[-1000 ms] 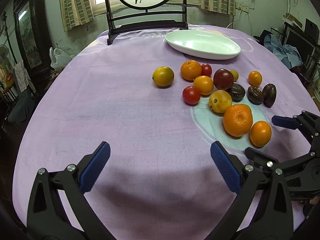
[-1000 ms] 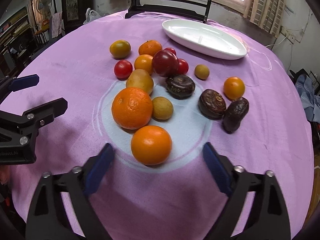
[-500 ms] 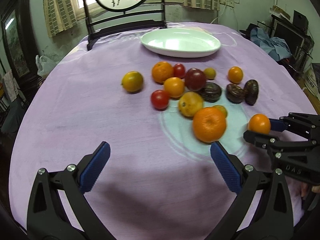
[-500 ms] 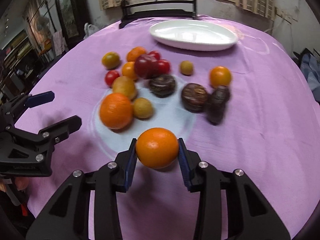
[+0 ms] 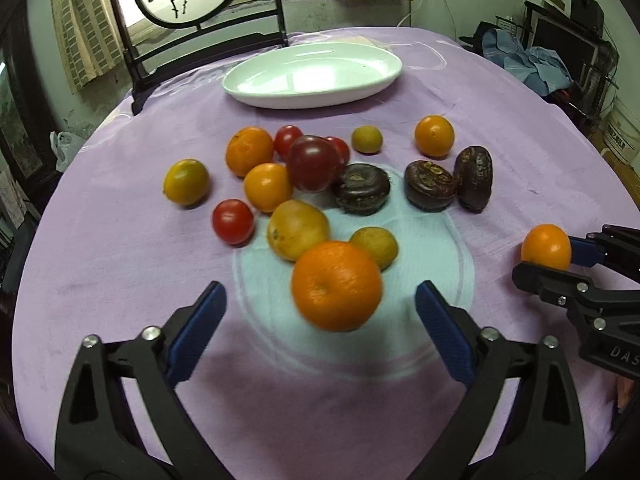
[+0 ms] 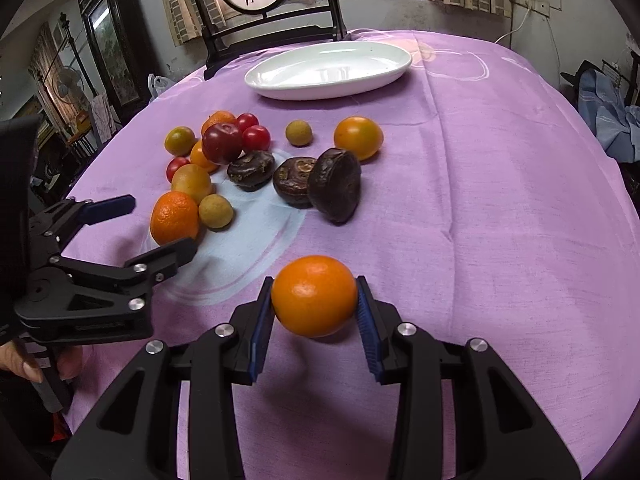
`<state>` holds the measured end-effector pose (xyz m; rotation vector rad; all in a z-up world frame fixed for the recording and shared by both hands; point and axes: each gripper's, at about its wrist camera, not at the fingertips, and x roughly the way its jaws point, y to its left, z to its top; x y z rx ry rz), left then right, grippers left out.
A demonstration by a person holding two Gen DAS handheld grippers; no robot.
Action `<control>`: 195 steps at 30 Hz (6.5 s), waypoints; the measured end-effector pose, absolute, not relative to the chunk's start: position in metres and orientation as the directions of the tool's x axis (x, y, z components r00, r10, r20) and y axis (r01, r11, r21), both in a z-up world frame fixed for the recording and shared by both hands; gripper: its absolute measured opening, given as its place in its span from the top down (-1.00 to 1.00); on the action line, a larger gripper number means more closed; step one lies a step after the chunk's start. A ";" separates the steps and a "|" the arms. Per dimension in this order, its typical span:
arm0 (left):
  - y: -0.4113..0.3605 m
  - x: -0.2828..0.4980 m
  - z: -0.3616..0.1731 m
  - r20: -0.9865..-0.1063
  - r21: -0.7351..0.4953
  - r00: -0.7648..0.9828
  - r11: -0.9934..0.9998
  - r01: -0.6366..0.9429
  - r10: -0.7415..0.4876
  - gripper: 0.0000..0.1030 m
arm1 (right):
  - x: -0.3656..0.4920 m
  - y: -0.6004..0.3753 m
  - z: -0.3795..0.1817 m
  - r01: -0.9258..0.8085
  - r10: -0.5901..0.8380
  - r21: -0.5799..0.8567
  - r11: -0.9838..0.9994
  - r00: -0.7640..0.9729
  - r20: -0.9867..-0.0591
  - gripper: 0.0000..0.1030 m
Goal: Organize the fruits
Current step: 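Grasp the small orange with the right tool while the left tool grasps the large mandarin, then carry both fruits to the white plate and open both tools to release them, then grasp a dark brown round fruit with the right tool while the left tool grasps a yellow-orange fruit, then carry both fruits over the white plate and open both tools to drop them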
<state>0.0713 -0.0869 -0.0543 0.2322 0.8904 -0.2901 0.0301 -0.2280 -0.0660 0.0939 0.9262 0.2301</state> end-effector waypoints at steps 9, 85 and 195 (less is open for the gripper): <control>-0.092 0.078 -0.063 -0.808 0.037 0.555 0.925 0.379 -0.195 0.11 | 0.029 -0.234 -0.066 -0.153 0.237 0.182 0.971 0.578 -0.781 0.23; -0.040 0.065 -0.014 -0.712 0.027 0.666 0.939 0.342 -0.222 -0.73 | 0.081 -0.224 -0.070 -0.208 0.180 0.075 0.975 0.550 -0.815 -0.05; -0.056 0.106 0.022 -0.681 -0.002 0.634 0.867 0.497 -0.365 0.27 | 0.102 -0.217 0.020 -0.286 0.257 0.055 0.957 0.738 -0.624 0.15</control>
